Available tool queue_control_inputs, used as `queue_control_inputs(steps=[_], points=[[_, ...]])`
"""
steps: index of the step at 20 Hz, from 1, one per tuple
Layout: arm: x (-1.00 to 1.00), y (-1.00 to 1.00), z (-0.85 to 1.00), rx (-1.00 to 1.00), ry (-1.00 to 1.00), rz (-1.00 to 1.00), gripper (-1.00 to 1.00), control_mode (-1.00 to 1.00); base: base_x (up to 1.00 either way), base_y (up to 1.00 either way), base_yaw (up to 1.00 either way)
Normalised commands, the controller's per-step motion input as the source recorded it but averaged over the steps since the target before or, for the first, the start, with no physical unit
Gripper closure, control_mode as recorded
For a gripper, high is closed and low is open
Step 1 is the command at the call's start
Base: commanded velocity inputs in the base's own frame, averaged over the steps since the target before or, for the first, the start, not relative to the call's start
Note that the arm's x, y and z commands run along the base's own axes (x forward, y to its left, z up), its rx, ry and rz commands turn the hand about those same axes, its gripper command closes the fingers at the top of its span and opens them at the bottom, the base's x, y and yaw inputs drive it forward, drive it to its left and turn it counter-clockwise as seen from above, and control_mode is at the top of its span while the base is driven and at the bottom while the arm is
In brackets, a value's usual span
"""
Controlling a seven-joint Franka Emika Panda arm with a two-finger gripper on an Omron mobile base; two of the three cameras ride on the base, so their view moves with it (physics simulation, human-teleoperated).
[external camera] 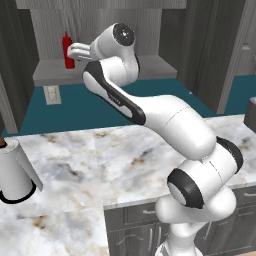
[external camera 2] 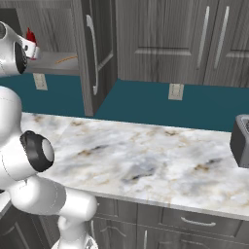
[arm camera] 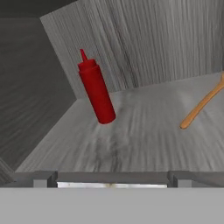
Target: The dining table condiment station is running low on ketchup. Refill the condiment station by opening the cabinet and taking the ketchup from the cabinet and placing it on the dining table.
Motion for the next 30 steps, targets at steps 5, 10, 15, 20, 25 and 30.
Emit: queue_control_inputs(steps=[5,10,15,20,25,30], points=[[0.24,0.14,-0.02,-0.04,0.0,0.0,-1.0,-1.0,0.0,0.0,0.0],[0.23,0.18,-0.02,-0.09,0.0,0.0,-1.0,-1.0,0.0,0.0,0.0],[0.37,0.14,-0.04,-0.06,0.0,0.0,-1.0,-1.0,0.0,0.0,0.0],[0.42,0.12,-0.16,-0.02,0.0,0.0,-1.0,-1.0,0.0,0.0,0.0],[0.33,0.08,0.0,-0.01,0.0,0.0,-1.0,-1.0,0.0,0.0,0.0],[0.3,0.12,0.0,-0.03,0.0,0.0,-1.0,-1.0,0.0,0.0,0.0]])
